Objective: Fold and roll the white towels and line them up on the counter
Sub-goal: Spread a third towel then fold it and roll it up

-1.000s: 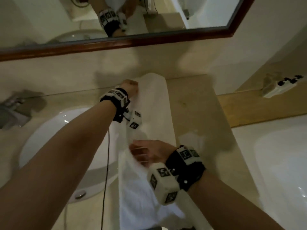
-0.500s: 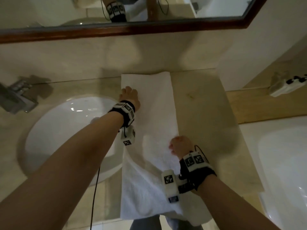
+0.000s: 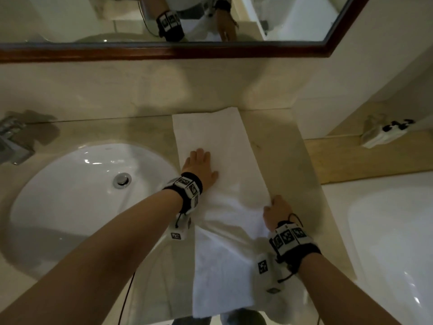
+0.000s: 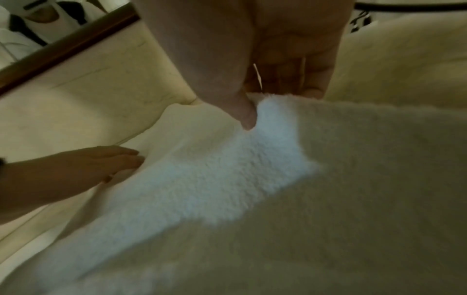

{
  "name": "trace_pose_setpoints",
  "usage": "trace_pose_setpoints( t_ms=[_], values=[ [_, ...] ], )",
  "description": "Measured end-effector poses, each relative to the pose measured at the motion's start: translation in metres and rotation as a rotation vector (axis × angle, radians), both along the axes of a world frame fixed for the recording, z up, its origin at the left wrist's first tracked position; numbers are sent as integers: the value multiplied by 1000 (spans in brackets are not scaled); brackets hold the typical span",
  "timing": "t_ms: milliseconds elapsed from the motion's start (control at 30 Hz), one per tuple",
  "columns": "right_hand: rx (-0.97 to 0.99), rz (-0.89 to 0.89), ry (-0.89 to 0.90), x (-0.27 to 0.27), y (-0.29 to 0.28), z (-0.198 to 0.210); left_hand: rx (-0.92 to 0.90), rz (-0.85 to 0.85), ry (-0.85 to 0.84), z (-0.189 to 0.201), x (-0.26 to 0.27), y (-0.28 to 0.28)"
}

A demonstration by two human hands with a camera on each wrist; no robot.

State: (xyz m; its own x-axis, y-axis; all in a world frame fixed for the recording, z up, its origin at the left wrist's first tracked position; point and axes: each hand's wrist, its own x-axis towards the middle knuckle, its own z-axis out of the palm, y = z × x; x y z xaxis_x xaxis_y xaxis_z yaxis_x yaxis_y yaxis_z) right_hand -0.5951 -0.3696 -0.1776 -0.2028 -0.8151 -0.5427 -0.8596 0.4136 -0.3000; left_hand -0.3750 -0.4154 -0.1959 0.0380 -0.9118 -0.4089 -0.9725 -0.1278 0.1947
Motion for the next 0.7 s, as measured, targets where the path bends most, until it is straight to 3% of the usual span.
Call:
trace_pose_setpoints(
  t_ms=[167,333,533,600,700],
  values=[
    [176,141,69,-21,-26,11,4,-45,6,-7,-21,-11],
    [-19,14,-94,-1,-91,17,-32,-43,8,-8,-21,-17],
    [-88,55,-185,37,-162,14,-57,220,210,15,-2,-47],
    [17,167,-129,41,-163,10,-29,107,198,20,-6,-50],
    [64,341,-16,39,-145,1,115,-237,115,18,-26,-33]
  ],
)
